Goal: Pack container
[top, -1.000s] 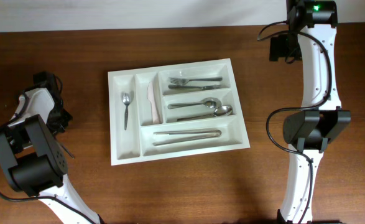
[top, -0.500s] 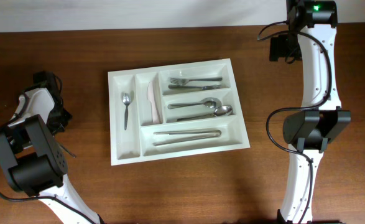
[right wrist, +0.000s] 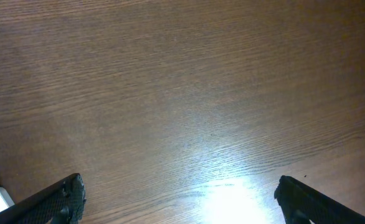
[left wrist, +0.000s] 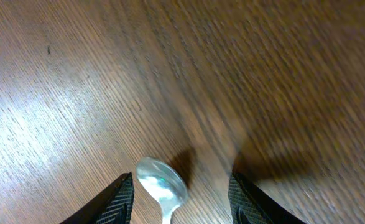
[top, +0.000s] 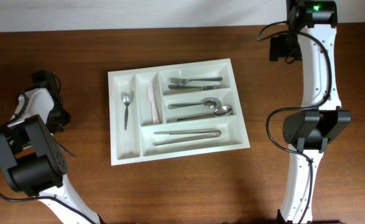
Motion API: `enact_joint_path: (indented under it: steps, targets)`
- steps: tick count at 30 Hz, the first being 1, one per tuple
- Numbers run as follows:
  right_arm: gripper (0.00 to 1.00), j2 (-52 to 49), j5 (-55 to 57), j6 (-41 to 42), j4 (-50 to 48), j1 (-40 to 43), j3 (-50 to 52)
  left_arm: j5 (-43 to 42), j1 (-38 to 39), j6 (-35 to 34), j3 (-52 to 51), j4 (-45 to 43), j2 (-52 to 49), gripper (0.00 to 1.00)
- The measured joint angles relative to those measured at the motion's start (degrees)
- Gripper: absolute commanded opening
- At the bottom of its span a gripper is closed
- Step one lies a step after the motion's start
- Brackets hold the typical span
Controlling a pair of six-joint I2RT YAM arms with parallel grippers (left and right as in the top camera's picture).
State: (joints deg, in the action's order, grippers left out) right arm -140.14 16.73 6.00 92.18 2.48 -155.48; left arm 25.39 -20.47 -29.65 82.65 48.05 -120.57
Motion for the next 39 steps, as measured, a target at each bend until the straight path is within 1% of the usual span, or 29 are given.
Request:
enact_joint_path:
  steps: [4,5,6,10,11,19,20,21,22,23,32,34,37,39]
  targets:
    - [0.99,0.0,0.0,0.0,0.0,0.0,0.0,0.1,-1.6,0.0,0.0,-0.1,0.0,0.5]
    - [0.99,0.0,0.0,0.0,0.0,0.0,0.0,0.2,-2.1,0.0,0.0,-0.1,0.0,0.48]
    - [0.99,0.0,0.0,0.0,0.0,0.0,0.0,0.2,-2.6,0.0,0.0,-0.1,0.0,0.46]
    - [0.99,0.0,0.0,0.1,0.0,0.0,0.0,0.1,-4.1,-0.2,0.0,-0.1,0.0,0.3]
    - [0.99,0.0,0.0,0.0,0.0,0.0,0.0,0.1,-4.3,-0.2,0.0,-0.1,0.0,0.28]
    - [0.99,0.0,0.0,0.0,0.0,0.0,0.0,0.1,-4.6,0.0,0.0,-0.2,0.0,0.28]
    - [0.99,0.0,0.0,0.0,0.0,0.0,0.0,0.1,-4.6,0.0,0.0,-0.1,0.0,0.24]
    - [0.99,0.0,0.0,0.1,0.0,0.0,0.0,0.1,-4.6,0.0,0.0,-0.2,0.0,0.17]
    - [0.99,0.0,0.0,0.0,0.0,0.0,0.0,0.0,-4.6,-0.2,0.0,-0.2,0.0,0.07]
    - [0.99,0.0,0.0,0.0,0.0,0.0,0.0,-0.2,-4.6,-0.3,0.0,-0.2,0.0,0.02]
    - [0.99,0.0,0.0,0.0,0.0,0.0,0.0,-1.6,-4.6,0.0,0.0,-0.2,0.0,0.02]
    - [0.99,0.0,0.0,0.0,0.0,0.0,0.0,-1.6,-4.6,0.0,0.0,-0.2,0.0,0.04]
    - [0.99,0.0,0.0,0.0,0.0,0.0,0.0,-1.6,-4.6,0.1,0.0,0.1,0.0,0.09]
    - [0.99,0.0,0.0,0.0,0.0,0.0,0.0,-2.3,-4.6,0.7,0.0,0.6,0.0,0.18]
